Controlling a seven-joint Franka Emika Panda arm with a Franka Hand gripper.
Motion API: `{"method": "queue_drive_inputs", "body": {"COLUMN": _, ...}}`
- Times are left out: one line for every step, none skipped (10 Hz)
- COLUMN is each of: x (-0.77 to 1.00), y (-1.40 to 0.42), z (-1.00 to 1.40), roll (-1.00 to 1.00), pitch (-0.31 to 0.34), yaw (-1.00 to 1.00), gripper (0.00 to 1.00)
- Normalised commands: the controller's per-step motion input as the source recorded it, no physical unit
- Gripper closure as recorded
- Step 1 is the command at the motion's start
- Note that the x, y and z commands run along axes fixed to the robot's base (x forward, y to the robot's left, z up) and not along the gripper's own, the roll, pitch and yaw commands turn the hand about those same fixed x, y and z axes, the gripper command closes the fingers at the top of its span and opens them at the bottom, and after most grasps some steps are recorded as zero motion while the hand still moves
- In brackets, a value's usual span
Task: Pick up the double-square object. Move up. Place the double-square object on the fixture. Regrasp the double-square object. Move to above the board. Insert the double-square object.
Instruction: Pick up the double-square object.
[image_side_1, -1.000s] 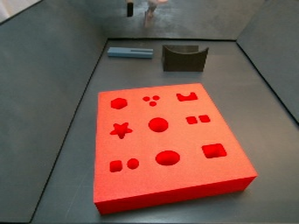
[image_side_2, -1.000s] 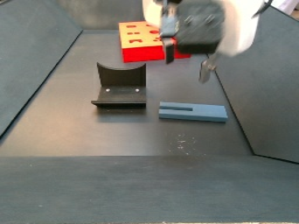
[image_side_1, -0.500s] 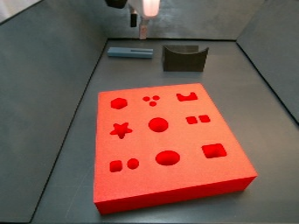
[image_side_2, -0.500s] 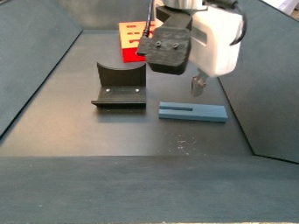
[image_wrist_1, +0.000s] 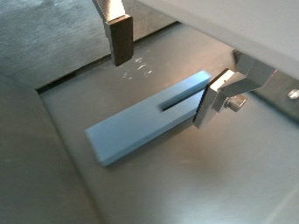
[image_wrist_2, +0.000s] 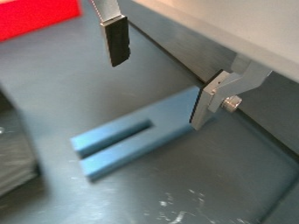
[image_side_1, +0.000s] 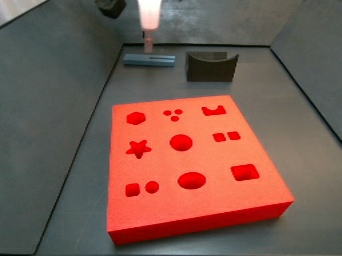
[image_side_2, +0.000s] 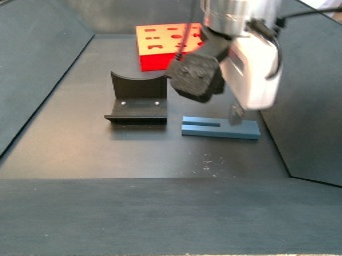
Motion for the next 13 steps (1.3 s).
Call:
{"method": "queue_drive_inputs", "body": {"x": -0.06, "y": 0.31, "z": -0.35, "roll": -0.28, "pitch": -0.093, "yaw": -0.40, "gripper": 0.00}}
{"method": "queue_drive_inputs", "body": {"x": 0.00, "y": 0.21, "z": -0.31, "roll": -0.37, "pitch": -0.097, "yaw": -0.44, "gripper": 0.00}}
{"method": "queue_drive_inputs", "body": {"x": 0.01, "y": 0.12, "z": -0.24, "roll": -0.41, "pitch": -0.119, "yaw": -0.50, "gripper": 0.00}}
{"method": "queue_drive_inputs", "body": {"x": 0.03, "y": 0.02, "z": -0.12, "roll": -0.48, "pitch": -0.141, "yaw": -0.53, "gripper": 0.00}}
{"method": "queue_drive_inputs", "body": {"x": 0.12, "y": 0.01, "z": -0.05, "roll": -0.50, "pitch": -0.127, "yaw": -0.49, "gripper": 0.00}}
{"method": "queue_drive_inputs", "body": {"x": 0.21, "y": 0.06, "z": -0.09, "roll": -0.50, "pitch": -0.129, "yaw": -0.41, "gripper": 0.00}}
{"method": "queue_drive_inputs", "body": {"x": 0.22, "y": 0.09, "z": -0.27, "roll": -0.40, "pitch": -0.104, "yaw": -0.34, "gripper": 0.00}}
{"method": "queue_drive_inputs", "body": {"x": 0.05, "y": 0.08, "z": -0.48, "roll": -0.31, "pitch": -0.101, "yaw": -0.23, "gripper": 0.00}}
{"method": "queue_drive_inputs", "body": {"x": 0.00, "y": 0.01, "z": -0.60, "roll": -0.25, "pitch": -0.093, "yaw": 0.00, "gripper": 0.00}}
{"method": "queue_drive_inputs", "body": {"x": 0.00, "y": 0.00, "z": -0.58, "roll": -0.26, "pitch": -0.084, "yaw": 0.00, "gripper": 0.00}}
{"method": "queue_drive_inputs", "body": {"x": 0.00, "y": 0.00, "z": -0.52, "roll": -0.26, "pitch": -0.060, "yaw": 0.00, "gripper": 0.00}}
{"method": "queue_drive_inputs", "body": {"x": 0.00, "y": 0.00, "z": -0.51, "roll": -0.27, "pitch": -0.024, "yaw": 0.00, "gripper": 0.00}}
{"method": "queue_drive_inputs", "body": {"x": 0.00, "y": 0.00, "z": -0.49, "roll": -0.24, "pitch": -0.024, "yaw": 0.00, "gripper": 0.00}}
